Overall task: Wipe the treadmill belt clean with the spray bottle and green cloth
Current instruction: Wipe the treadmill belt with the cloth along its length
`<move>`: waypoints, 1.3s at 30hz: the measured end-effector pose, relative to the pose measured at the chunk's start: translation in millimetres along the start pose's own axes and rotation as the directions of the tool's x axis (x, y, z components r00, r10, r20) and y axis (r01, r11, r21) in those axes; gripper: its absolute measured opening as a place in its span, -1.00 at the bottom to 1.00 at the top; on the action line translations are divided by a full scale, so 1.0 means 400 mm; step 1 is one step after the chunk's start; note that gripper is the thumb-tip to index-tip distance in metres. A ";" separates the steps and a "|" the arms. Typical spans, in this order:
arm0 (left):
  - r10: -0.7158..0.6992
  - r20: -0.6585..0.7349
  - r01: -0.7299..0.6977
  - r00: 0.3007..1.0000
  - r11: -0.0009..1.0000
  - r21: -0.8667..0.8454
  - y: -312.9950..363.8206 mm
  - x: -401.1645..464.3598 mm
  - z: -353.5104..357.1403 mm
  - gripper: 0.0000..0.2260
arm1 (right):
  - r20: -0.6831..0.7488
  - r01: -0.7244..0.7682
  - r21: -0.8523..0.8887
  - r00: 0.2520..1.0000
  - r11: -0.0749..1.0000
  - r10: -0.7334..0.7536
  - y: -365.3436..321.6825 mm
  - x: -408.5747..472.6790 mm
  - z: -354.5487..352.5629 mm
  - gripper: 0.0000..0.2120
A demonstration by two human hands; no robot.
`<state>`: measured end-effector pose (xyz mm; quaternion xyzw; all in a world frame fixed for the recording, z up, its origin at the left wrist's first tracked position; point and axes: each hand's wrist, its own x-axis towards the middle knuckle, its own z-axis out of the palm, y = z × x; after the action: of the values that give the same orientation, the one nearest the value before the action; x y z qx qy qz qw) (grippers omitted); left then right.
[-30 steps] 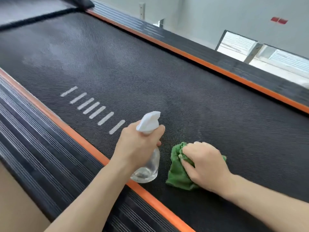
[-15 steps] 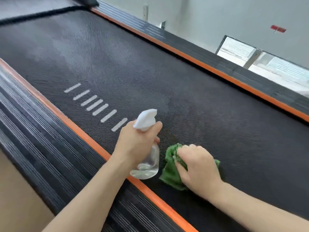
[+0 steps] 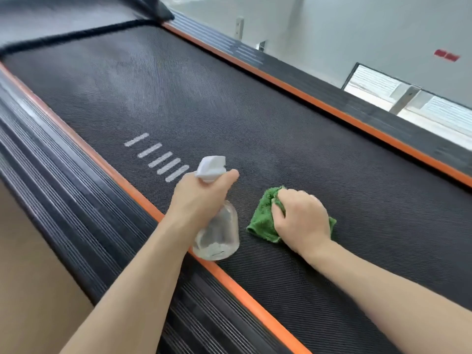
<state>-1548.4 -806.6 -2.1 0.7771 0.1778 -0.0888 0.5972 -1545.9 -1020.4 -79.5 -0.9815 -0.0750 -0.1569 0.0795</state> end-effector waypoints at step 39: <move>0.079 -0.059 -0.079 0.995 0.997 0.007 -0.029 0.021 -0.025 -0.67 | 0.082 0.431 0.141 0.892 0.891 -0.445 0.002 -0.077 -0.038 -0.77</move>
<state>-1546.1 -793.1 -12.8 0.7871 0.1641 -0.0425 0.5931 -1579.4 -1027.5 -75.4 -0.9399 -0.3082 -0.1107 0.0963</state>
